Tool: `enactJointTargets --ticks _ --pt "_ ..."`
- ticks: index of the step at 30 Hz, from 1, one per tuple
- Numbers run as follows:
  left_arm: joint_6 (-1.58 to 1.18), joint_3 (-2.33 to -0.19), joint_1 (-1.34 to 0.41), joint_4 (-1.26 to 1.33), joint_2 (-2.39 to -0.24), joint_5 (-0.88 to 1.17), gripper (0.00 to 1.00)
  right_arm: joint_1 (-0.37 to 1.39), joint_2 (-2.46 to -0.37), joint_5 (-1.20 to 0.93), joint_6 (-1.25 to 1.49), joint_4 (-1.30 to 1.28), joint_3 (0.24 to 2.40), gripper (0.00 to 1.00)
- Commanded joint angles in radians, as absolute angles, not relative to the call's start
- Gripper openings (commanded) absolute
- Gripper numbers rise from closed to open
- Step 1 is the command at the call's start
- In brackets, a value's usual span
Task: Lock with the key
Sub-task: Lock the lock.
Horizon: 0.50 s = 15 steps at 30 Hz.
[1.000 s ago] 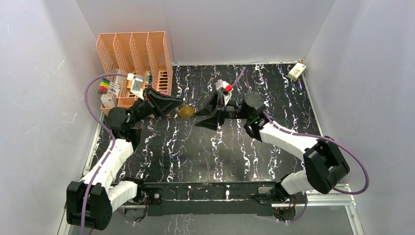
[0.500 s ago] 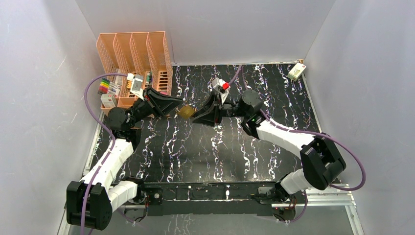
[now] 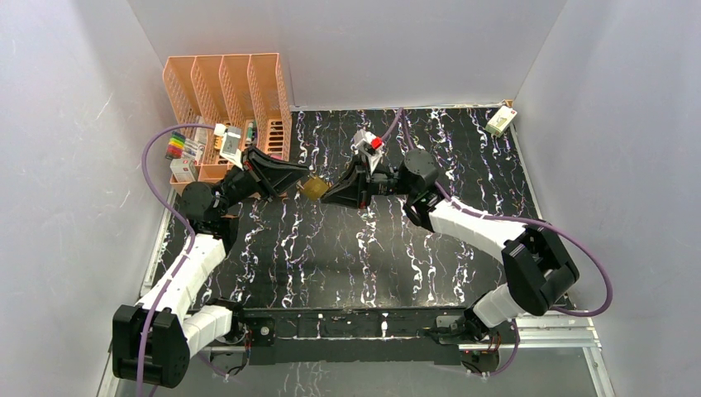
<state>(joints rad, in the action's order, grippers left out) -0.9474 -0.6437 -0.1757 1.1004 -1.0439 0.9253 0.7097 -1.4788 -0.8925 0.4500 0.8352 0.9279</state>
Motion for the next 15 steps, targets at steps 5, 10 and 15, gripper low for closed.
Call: enactJointTargets --ticks 5,10,15 --pt "-0.952 -0.651 -0.169 1.187 -1.032 0.913 0.0 0.718 -1.492 -0.898 0.464 0.892 0.99 0.08" --pt "-0.949 -0.642 -0.169 1.188 -1.027 0.909 0.0 0.718 -1.498 -0.912 0.472 0.899 0.989 0.0" --pt "-0.944 -0.642 -0.169 1.187 -1.022 0.893 0.0 0.716 -1.476 -0.905 0.459 0.902 0.955 0.0"
